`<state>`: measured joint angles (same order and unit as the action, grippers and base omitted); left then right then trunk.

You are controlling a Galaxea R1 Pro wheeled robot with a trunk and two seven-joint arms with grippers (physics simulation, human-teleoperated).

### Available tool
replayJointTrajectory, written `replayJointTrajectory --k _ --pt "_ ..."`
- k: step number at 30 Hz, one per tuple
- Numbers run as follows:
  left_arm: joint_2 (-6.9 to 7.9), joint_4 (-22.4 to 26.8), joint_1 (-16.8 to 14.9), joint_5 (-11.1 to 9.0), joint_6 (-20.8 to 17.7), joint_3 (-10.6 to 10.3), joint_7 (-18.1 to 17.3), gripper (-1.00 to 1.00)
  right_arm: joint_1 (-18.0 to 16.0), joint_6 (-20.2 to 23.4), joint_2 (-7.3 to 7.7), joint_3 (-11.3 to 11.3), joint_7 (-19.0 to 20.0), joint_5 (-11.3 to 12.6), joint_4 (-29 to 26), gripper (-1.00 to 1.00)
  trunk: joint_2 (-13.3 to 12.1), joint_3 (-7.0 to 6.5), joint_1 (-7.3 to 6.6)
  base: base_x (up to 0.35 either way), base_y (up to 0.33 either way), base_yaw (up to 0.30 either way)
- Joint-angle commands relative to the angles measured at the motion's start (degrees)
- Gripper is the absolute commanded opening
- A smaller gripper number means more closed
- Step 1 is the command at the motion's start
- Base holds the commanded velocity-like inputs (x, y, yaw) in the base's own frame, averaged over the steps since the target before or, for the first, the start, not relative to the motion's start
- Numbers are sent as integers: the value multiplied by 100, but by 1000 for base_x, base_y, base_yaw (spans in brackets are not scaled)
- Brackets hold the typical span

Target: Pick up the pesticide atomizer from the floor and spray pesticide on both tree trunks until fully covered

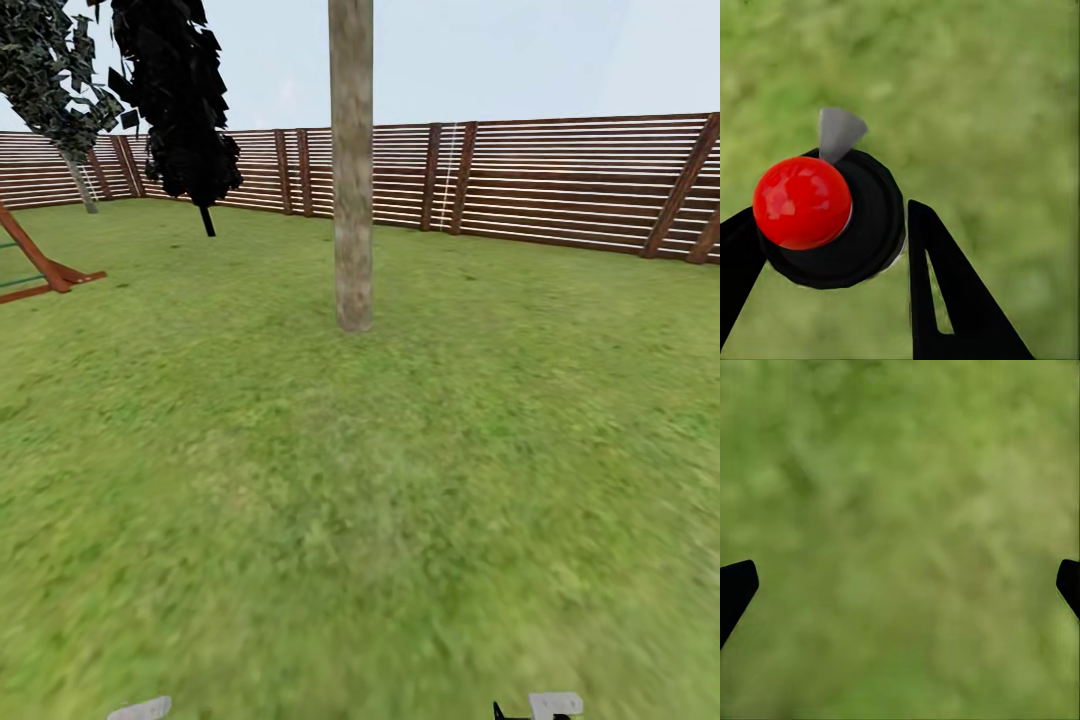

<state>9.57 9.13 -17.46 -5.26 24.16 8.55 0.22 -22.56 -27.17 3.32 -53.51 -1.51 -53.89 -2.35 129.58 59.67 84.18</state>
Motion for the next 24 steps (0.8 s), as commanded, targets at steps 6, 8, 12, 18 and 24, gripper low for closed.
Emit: replayJointTrajectory --k 6,8,12,18,24 --pt "1 -5 -3 -54 19 -20 -4 -100 -3 -17 2 -45 -16 -60 7 100 2 5 3 341 0 0" --pt "1 -6 -3 -54 19 -20 -4 -100 -3 -17 2 -45 -16 -60 7 100 2 5 3 341 0 0" --pt "1 -4 -3 -54 19 -20 -4 -100 -3 -17 2 -45 -16 -60 7 100 2 5 3 341 0 0" --pt "1 -3 -3 -54 19 -20 -4 -100 -3 -17 2 -45 -16 -60 7 100 2 5 3 341 0 0" --pt "1 -4 -3 -54 19 -20 -4 -100 -3 -20 2 -48 -16 -60 7 100 2 5 3 341 0 0"
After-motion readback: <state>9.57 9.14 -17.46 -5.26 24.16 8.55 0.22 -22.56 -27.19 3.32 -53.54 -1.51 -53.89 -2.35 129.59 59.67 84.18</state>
